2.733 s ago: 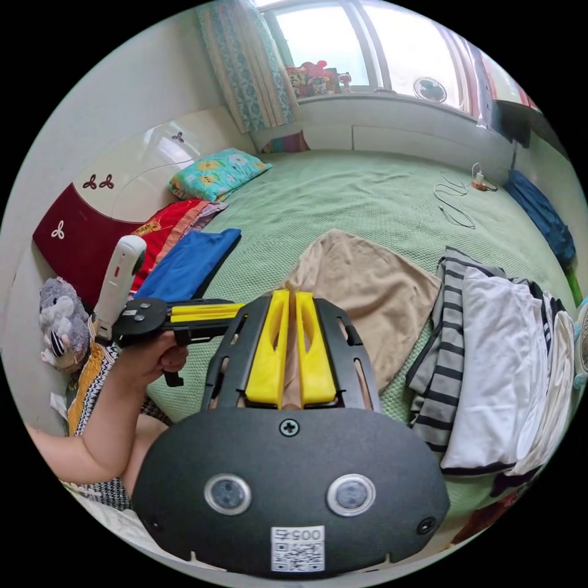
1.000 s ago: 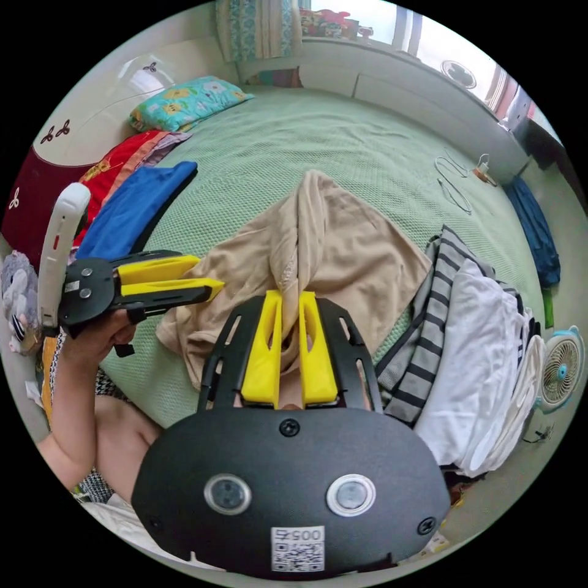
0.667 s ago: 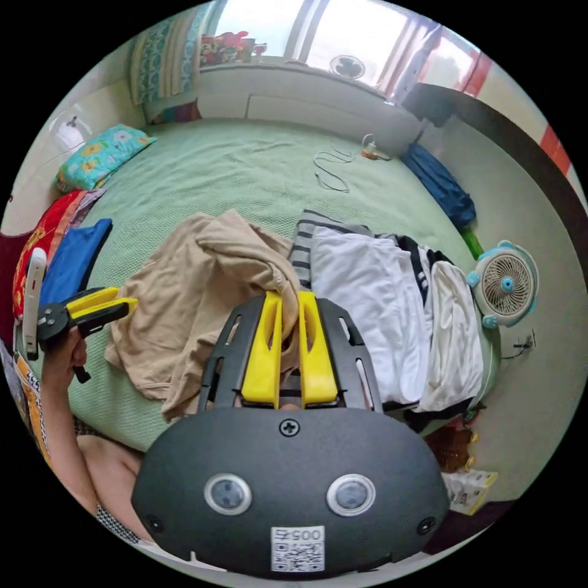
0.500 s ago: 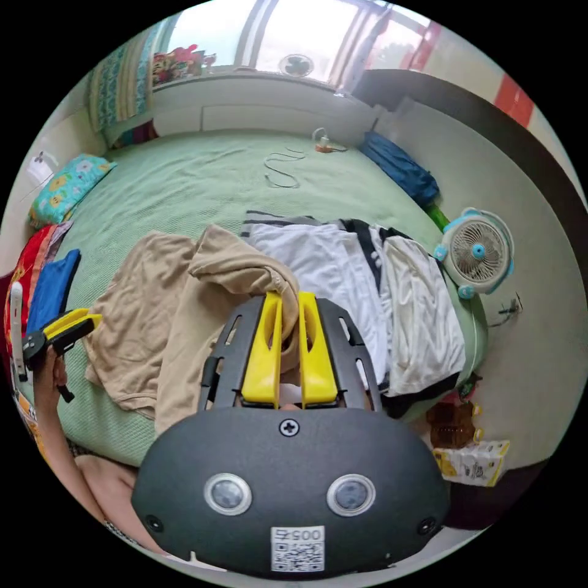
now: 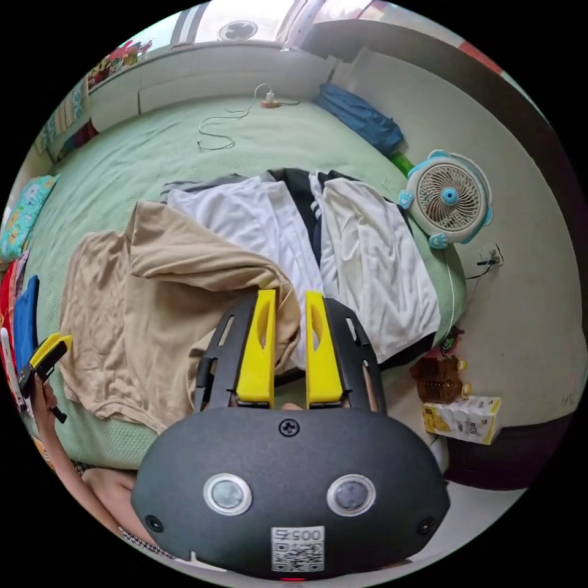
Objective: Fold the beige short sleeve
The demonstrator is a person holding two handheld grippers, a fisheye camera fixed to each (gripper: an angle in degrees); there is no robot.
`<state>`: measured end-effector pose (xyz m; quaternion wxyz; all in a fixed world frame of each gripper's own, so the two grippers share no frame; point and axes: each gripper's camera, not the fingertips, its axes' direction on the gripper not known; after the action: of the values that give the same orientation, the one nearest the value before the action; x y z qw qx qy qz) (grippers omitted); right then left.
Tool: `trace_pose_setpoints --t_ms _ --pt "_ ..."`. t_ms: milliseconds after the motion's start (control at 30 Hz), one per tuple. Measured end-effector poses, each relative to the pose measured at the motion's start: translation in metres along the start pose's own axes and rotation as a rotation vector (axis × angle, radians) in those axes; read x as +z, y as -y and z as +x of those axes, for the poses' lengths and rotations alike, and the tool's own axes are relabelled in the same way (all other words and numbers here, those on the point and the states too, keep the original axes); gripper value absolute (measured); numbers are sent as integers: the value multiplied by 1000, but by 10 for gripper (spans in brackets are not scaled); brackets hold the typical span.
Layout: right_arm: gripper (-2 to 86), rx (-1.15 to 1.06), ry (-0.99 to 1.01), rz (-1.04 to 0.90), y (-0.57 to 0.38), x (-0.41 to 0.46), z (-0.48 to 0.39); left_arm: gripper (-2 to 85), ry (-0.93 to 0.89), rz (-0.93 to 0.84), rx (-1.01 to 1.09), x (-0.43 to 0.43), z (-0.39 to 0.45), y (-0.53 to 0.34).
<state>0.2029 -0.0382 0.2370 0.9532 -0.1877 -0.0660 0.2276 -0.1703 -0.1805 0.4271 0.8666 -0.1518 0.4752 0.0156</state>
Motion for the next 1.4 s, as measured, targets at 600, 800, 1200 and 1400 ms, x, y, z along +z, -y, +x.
trace_pose_setpoints --t_ms 600,800,1200,1400 --pt "-5 -157 274 455 -44 -60 -86 56 80 33 -36 -72 -1 -66" --pt "-10 -280 490 310 -33 -53 -114 54 149 60 -106 -110 -23 -118" --pt "-10 -772 507 -19 -37 -29 -225 44 183 115 -243 -173 -61 -207" --pt "-11 -961 468 -155 -42 -13 -256 40 289 195 -192 -200 -32 -217"
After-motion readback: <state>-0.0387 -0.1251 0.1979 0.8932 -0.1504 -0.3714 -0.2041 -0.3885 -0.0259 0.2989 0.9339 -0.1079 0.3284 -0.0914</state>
